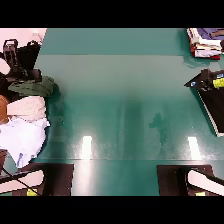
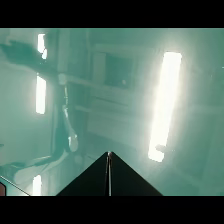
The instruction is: Fold the shirts.
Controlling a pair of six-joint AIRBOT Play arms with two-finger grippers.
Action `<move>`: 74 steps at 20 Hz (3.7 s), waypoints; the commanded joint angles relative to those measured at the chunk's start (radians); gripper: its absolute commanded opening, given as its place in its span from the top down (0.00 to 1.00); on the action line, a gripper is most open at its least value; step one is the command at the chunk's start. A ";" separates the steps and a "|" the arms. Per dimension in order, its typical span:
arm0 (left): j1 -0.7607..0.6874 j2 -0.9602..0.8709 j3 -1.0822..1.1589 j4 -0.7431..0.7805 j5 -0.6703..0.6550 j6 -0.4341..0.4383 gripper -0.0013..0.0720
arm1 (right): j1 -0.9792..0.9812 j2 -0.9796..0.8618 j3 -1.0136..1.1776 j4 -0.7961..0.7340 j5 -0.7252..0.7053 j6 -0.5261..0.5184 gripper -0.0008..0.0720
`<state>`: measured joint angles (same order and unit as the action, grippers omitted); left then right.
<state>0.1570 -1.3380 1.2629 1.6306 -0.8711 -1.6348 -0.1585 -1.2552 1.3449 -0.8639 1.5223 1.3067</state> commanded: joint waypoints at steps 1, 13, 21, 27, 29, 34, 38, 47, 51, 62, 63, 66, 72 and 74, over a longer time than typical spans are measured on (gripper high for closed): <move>0.004 -0.057 -0.005 0.027 0.005 -0.019 0.01 | 0.001 0.001 0.000 0.000 0.001 0.004 0.96; 0.003 -0.172 0.034 0.022 -0.108 -0.016 0.94 | 0.001 0.001 0.000 0.001 0.017 0.004 0.96; -0.121 0.224 0.420 0.007 -0.223 0.040 0.94 | 0.000 0.002 0.316 0.008 0.019 0.004 0.96; -0.500 0.301 0.488 0.007 -0.323 0.057 0.94 | 0.000 0.002 0.480 0.008 0.000 0.004 0.96; -0.623 0.259 0.414 -0.009 -0.336 0.036 0.94 | 0.001 0.003 0.484 0.008 0.001 0.004 0.96; -0.804 0.073 0.222 -0.211 -0.285 0.038 0.40 | 0.000 0.003 0.484 0.007 0.027 0.004 0.96; -0.772 -0.021 0.205 -0.186 -0.272 0.037 0.11 | 0.000 0.003 0.484 0.007 0.044 0.004 0.96; -0.517 -0.033 -0.179 -0.563 -0.095 0.096 0.11 | 0.001 0.003 0.484 0.007 0.053 0.005 0.96; -0.512 -0.112 -0.261 -0.793 0.037 0.224 0.11 | 0.001 0.003 0.484 0.007 0.053 0.005 0.96; -0.444 -0.112 -0.157 -0.770 -0.005 0.254 0.94 | 0.001 0.011 0.434 -0.004 0.141 0.005 0.96; -0.426 -0.086 -0.131 -0.727 -0.025 0.254 0.94 | 0.001 0.024 0.380 -0.004 0.137 0.005 0.96; -0.395 -0.026 -0.084 -0.663 -0.056 0.255 0.94 | 0.007 0.074 0.121 -0.002 0.076 0.005 0.96; -0.399 -0.014 -0.082 -0.659 -0.056 0.254 0.94 | 0.268 0.087 -0.492 0.002 -0.204 0.004 0.43; -0.399 -0.014 -0.082 -0.659 -0.057 0.255 0.94 | 0.411 0.023 -0.577 0.029 -0.323 0.001 0.43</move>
<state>-0.2436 -1.3571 1.1770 0.9623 -0.9237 -1.3808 0.0971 -1.1870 0.9478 -0.8577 1.3663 1.3113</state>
